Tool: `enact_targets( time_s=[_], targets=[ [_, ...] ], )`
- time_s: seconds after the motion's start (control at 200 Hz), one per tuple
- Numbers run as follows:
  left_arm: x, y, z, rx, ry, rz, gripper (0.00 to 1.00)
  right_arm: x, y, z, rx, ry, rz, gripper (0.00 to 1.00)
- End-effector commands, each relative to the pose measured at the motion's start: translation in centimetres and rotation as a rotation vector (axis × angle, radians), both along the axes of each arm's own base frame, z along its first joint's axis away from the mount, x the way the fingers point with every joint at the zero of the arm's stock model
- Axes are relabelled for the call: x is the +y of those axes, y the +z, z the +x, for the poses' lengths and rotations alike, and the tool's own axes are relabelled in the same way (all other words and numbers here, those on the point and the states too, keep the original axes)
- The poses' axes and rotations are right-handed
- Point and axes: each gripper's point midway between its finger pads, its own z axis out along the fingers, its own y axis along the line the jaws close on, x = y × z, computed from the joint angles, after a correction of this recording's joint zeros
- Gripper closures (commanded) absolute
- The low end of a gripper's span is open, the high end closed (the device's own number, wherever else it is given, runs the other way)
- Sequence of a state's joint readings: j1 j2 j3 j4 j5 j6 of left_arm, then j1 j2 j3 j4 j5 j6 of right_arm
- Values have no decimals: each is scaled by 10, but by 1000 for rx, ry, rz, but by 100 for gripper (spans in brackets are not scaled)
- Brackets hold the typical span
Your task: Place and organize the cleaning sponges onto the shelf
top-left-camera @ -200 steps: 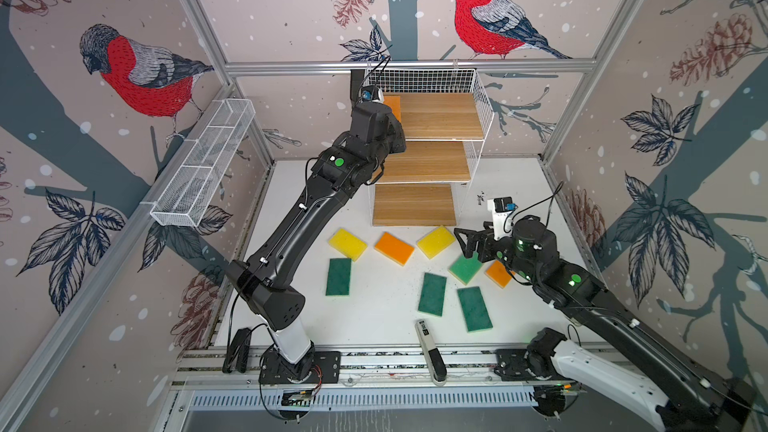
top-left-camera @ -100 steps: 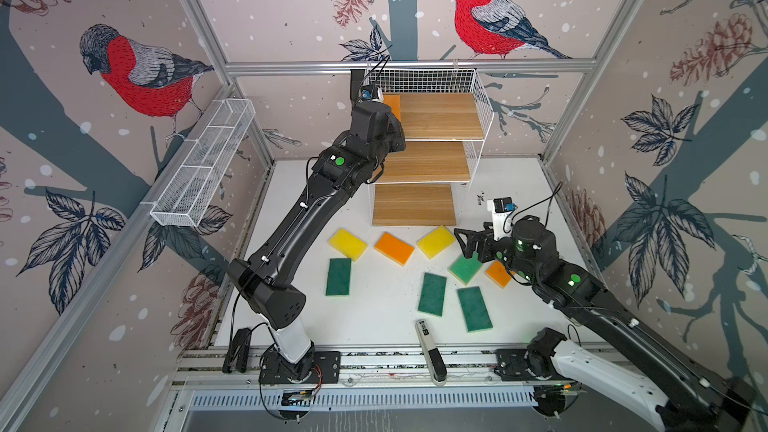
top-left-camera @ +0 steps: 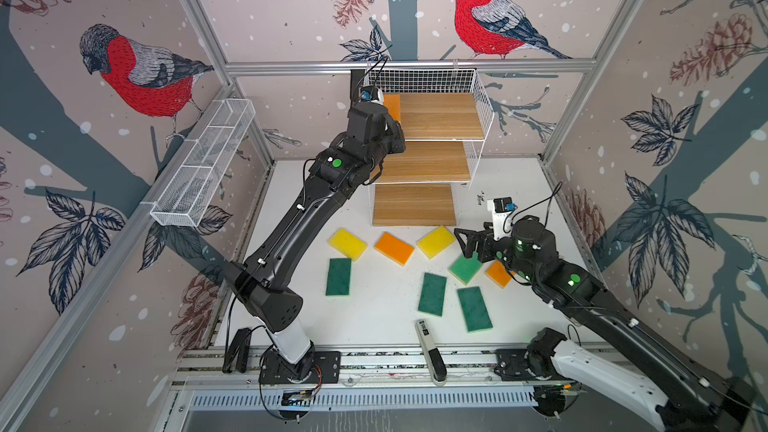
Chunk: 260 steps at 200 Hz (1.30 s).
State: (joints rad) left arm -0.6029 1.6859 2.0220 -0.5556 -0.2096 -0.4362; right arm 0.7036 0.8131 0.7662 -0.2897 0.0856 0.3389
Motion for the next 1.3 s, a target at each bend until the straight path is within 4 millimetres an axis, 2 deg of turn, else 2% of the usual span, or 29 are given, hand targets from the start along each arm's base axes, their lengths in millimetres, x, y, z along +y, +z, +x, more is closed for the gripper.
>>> enact_targets(
  time_s=[0.0,0.335,0.491,0.591,0.796,1.111,1.222,1.297],
  targets=[
    [-3,1,-10,5,-55,9,80,-3,3,3,-11,-23,-2,0],
    [7,10,-38,-13,-100,2,73,-11,-4,4,4,-57,-46,1],
    [25,5,-53,-15,-65,6,66,-14,-9,5,29,-87,-36,1],
    [37,0,-63,-12,-36,15,63,-23,-17,7,56,-151,-47,1],
    [49,-29,-80,37,-35,43,61,-59,-50,7,158,-359,-101,1],
    [62,-74,-106,95,-54,57,59,-79,-91,-12,313,-502,-25,0],
    [63,-103,-115,153,-60,29,57,-79,-103,-16,356,-513,-17,1],
    [63,-133,-122,216,-56,11,53,-77,-109,-18,378,-515,-2,1]
  ],
)
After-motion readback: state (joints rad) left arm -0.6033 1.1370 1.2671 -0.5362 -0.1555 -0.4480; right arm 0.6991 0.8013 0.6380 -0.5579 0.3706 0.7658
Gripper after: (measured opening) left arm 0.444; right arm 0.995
